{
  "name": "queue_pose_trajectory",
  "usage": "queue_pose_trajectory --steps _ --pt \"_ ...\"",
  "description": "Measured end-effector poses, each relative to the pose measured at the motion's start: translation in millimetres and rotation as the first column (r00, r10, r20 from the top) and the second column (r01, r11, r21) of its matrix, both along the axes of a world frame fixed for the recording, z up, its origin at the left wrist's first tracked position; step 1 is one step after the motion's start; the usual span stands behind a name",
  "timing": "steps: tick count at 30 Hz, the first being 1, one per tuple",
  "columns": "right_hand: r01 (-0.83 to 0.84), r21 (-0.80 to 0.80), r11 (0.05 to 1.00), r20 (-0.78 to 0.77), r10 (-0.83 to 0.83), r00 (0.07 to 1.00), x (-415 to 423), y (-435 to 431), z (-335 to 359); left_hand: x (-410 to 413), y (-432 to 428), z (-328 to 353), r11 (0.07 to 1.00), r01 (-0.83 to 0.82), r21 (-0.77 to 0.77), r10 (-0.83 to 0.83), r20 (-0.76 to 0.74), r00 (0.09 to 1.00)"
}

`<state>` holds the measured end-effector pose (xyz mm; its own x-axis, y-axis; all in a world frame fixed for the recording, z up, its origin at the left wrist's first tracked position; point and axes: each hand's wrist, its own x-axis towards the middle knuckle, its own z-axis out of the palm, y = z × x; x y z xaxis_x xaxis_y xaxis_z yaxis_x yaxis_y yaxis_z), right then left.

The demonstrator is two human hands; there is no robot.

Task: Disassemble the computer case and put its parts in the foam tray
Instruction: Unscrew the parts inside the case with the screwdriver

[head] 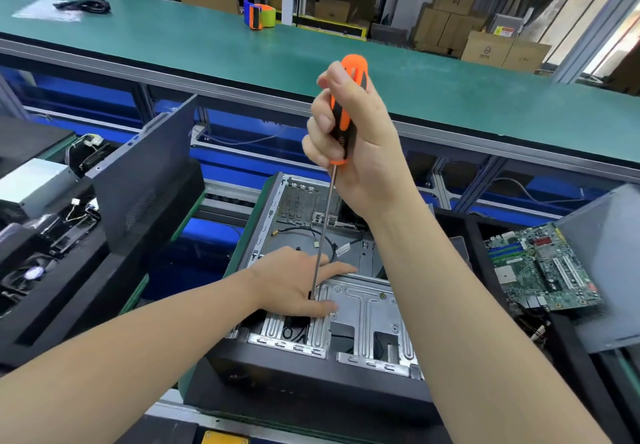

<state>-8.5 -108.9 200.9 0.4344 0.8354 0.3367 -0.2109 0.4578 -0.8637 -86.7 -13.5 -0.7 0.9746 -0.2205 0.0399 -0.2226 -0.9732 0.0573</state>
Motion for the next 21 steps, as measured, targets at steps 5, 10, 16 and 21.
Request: queue_pose_trajectory --steps 5,10,16,21 --pt "0.574 -0.155 0.804 0.134 -0.559 0.819 -18.8 -4.3 3.8 0.3 -2.0 1.5 1.0 0.02 -0.001 -0.02 -0.04 0.999" --pt "0.711 -0.141 0.689 0.17 -0.691 0.702 -35.6 5.2 7.7 -2.2 -3.4 5.0 1.0 0.022 -0.001 -0.022 -0.039 0.999" --pt "0.335 -0.244 0.91 0.171 -0.299 0.939 -17.4 9.9 11.7 -0.5 -0.9 -0.6 1.0 0.005 0.02 -0.005 -0.032 0.999" --pt "-0.038 -0.246 0.969 0.069 0.056 0.996 7.9 4.7 8.9 -1.8 -1.1 1.0 0.999 -0.014 -0.035 0.013 -0.031 0.999"
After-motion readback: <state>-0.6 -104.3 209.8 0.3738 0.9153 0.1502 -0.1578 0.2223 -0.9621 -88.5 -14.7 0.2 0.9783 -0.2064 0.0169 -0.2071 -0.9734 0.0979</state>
